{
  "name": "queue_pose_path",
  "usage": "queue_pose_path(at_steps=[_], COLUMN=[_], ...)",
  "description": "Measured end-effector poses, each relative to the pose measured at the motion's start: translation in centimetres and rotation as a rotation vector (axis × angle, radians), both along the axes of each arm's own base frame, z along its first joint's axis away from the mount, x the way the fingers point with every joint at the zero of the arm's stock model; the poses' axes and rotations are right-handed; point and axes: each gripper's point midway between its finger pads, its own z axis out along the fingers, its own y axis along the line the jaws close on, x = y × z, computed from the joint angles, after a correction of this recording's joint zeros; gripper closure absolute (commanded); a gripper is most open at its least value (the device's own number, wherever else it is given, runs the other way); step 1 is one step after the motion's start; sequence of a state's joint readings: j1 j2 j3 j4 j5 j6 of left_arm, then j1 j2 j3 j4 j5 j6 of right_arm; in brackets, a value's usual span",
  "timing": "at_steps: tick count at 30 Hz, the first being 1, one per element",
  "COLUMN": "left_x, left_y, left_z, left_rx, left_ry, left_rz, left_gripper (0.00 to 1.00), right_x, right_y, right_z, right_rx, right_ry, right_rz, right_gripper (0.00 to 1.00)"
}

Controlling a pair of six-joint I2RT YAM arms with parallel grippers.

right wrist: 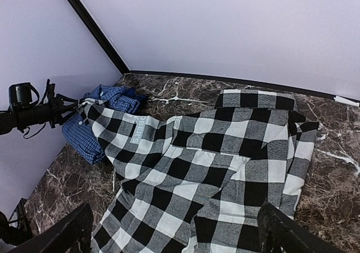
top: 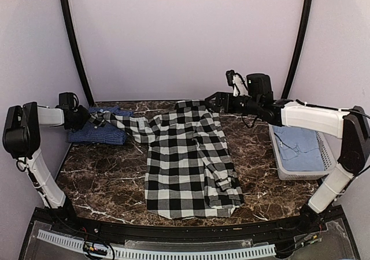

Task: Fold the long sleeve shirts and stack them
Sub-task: Pick up the sleeve from the 1/3-folded shirt.

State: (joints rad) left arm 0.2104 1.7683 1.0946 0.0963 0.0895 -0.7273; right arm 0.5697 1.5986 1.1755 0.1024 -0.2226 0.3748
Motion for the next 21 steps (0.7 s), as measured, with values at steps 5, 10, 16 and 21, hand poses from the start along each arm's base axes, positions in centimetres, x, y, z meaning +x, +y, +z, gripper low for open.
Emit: queue_pose_path(at_steps=[5,10,16,21], left_x=[0.9,1.4,1.8,2.3], left_y=[0.1,0.1,0.2,-0.2], left_z=[-0.7,-1.2,-1.0,-0.7], left_rx=[-0.017,-0.028,-0.021,-0.018], left_ry=[-0.025,-0.036,-0.058,-0.081], left_rz=[0.007,0.013,0.009,-0.021], left_gripper=[0.63,0.69,0.89,1.0], right_x=[-0.2,-0.2,-0.4,-0.5], right_y=[-0.3,-0.4,-0.6,-0.8], right_z=[0.8,1.0,0.6,0.7], right_rx=[0.003,0.0,-0.011,-0.018], right_ry=[-0.016,-0.016,-0.003,-0.005], right_rz=[-0.007,-0.012,-0.014,-0.018], right_gripper=[0.01,0.01,0.01,0.01])
